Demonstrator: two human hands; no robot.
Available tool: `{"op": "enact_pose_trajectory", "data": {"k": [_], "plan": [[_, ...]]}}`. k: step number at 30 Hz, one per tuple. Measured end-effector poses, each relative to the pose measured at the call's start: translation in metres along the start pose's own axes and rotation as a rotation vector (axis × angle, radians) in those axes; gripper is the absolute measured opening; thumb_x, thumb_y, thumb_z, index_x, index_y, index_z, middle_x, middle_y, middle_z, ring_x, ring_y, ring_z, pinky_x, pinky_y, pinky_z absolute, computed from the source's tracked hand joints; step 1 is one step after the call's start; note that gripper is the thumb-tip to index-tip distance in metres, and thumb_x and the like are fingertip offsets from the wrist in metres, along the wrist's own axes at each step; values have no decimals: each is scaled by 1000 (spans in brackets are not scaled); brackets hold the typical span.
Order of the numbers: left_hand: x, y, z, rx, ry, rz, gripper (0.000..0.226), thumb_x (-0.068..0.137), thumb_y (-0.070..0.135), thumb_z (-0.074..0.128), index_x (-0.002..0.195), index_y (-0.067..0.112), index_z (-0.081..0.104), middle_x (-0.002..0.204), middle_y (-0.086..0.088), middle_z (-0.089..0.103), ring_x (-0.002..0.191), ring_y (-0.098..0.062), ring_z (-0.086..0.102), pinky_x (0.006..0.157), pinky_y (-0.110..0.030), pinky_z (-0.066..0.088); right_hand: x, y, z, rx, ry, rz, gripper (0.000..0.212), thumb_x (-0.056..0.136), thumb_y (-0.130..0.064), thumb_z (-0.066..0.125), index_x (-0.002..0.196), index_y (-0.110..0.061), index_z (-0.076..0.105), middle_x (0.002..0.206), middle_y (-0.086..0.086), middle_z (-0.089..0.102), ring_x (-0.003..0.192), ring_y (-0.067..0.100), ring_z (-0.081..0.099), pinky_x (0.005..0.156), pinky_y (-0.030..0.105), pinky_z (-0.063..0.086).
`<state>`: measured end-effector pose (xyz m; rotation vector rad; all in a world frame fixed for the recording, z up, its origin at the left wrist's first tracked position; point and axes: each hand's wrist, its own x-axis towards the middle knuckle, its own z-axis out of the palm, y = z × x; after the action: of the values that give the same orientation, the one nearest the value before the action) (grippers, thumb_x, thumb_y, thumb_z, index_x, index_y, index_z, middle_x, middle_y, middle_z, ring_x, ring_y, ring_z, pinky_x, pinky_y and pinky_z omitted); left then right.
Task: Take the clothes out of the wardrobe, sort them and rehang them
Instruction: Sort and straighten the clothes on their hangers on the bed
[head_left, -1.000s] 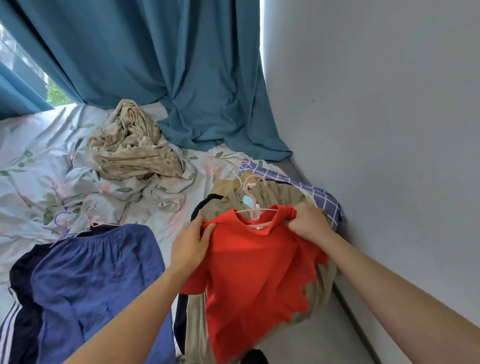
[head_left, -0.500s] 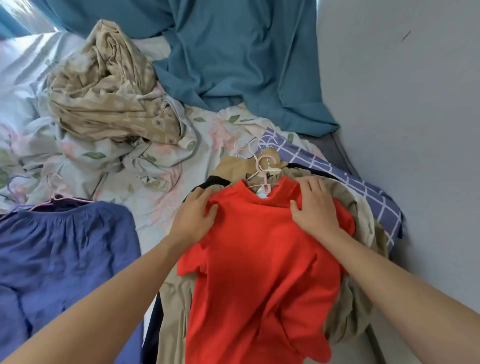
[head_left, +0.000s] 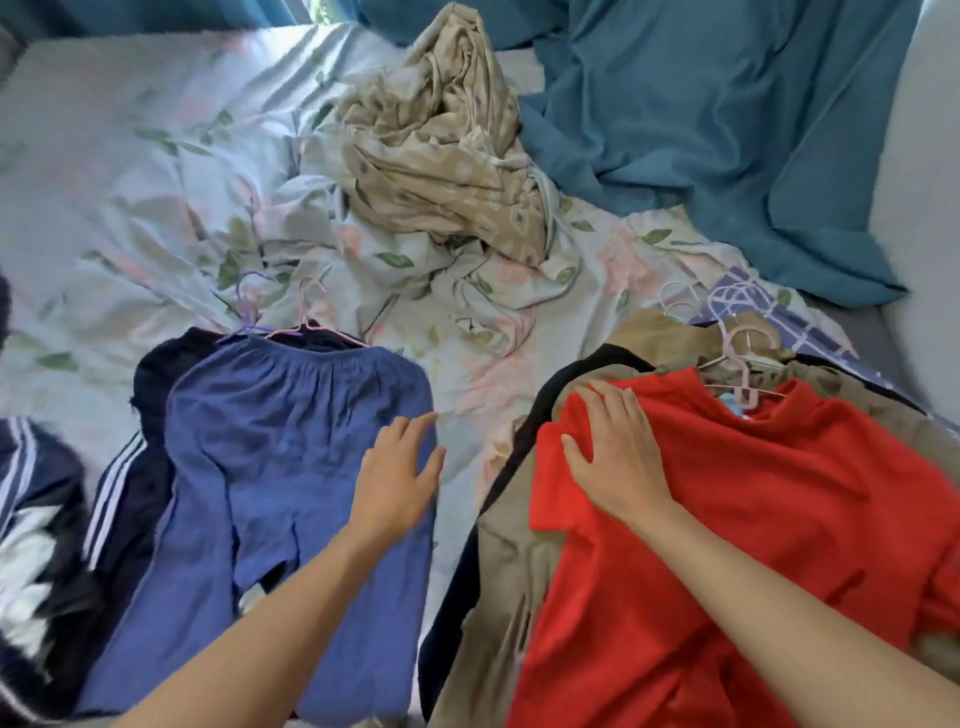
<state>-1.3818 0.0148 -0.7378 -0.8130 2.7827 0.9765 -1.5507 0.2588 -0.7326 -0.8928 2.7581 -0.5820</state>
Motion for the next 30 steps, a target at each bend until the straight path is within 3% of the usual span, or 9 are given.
{"op": "enact_pose_trajectory", "data": {"k": [7,13,19,22,25,28,30], "plan": [[-14,-167,-67,85,66,-122,51,105,39,56,154,26,47,127,8,53,124,-20,50,100,-46,46,43,-128,113,30,-205,-82,70,95,-39,65,155,-14,40,156,5,41,144,28,37,121,44,33],[39,-275,-112,196,78,-105,60,104,41,58,158,21,41,150,0,47,136,-27,45,103,-49,45,103,-203,205,-68,-337,-251,71,98,-45,55,159,-15,37,163,11,35,149,33,31,121,50,33],[143,-312,-150,299,178,-136,50,97,26,60,142,7,50,140,-18,48,127,-41,48,93,-54,46,172,-212,234,-139,-358,57,64,106,-38,44,162,-19,19,157,19,32,138,45,37,112,54,37],[164,-323,-156,291,116,-169,46,100,29,56,139,5,48,135,-20,48,125,-42,46,92,-56,45,182,-205,238,-117,-360,123,55,105,-35,47,153,-13,32,145,22,45,131,43,44,108,54,41],[167,-332,-156,354,109,-109,39,101,32,58,129,5,52,128,-19,51,119,-41,48,87,-54,45,177,-207,237,-76,-256,116,34,102,-27,52,132,-9,48,131,19,53,122,41,49,100,51,44],[158,-336,-157,344,100,-67,27,103,31,54,117,8,55,118,-16,56,111,-39,52,86,-52,45,157,-215,231,-16,-188,122,15,102,-20,51,109,-7,48,115,22,56,107,42,52,88,50,42],[147,-335,-156,317,107,-44,19,103,31,52,105,12,52,106,-13,60,103,-39,54,83,-51,44,139,-220,223,29,-188,125,13,103,-23,51,100,-12,44,109,19,57,101,39,54,81,47,40]]}}
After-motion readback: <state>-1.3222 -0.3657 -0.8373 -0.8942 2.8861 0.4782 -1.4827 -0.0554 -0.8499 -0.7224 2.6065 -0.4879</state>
